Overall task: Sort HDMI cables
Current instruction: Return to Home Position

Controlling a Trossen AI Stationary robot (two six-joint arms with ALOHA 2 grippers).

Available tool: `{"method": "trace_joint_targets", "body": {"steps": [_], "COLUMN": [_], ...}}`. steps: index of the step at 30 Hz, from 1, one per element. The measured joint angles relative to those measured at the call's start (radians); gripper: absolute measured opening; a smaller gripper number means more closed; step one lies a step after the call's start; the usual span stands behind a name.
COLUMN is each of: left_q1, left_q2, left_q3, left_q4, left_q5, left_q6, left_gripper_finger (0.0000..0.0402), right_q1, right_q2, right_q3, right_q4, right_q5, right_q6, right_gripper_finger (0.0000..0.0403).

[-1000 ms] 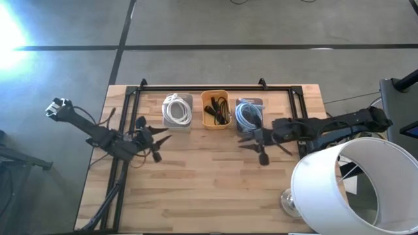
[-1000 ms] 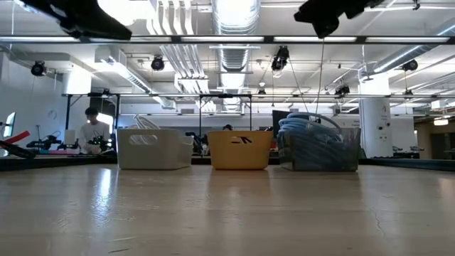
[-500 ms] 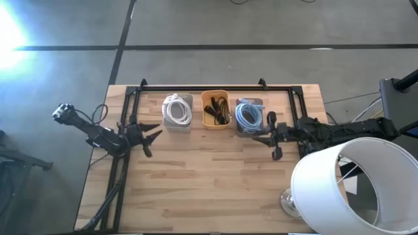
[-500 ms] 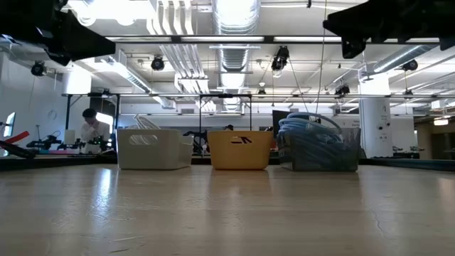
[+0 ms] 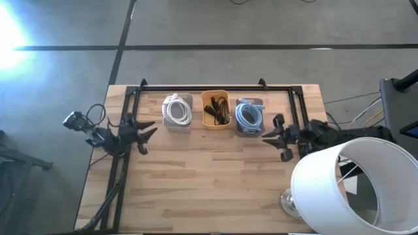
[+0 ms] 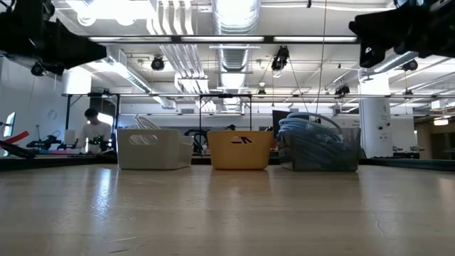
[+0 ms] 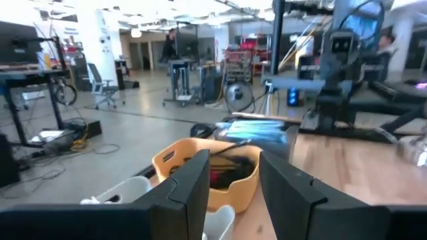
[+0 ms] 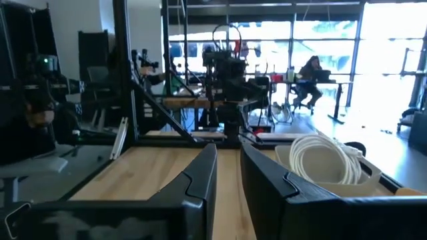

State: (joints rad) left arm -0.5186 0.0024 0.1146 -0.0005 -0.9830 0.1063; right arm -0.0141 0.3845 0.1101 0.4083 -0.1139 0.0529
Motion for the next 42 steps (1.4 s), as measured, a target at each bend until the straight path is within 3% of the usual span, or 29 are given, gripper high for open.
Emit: {"method": "trace_joint_targets", "body": {"steps": [8, 18, 28, 42], "left_q1": [0.0, 0.0, 0.0, 0.0], "left_q2": [0.0, -0.001, 0.004, 0.004], "left_q3": [-0.047, -0.103, -0.105, -0.106], "left_q4": [0.009, 0.042, 0.037, 0.036], "left_q5": [0.005, -0.003, -0.003, -0.003], "left_q6": [-0.015, -0.01, -0.011, -0.012], "left_gripper_finger": [0.0133, 0.0133, 0.0133, 0.0133], "right_q1": [0.001, 0.001, 0.001, 0.001], "right_q2": [-0.152, -0.267, -0.272, -0.272], "right_q3": [-0.095, -0.101, -0.101, -0.101], "right_q4": [-0.008, -0.17, -0.355, -0.384], "right_q5": [0.0, 0.0, 0.001, 0.01], "right_q6": [0.008, 0.066, 0.065, -0.085], "right_gripper_finger": [0.0059, 0.0056, 0.0056, 0.0056]}}
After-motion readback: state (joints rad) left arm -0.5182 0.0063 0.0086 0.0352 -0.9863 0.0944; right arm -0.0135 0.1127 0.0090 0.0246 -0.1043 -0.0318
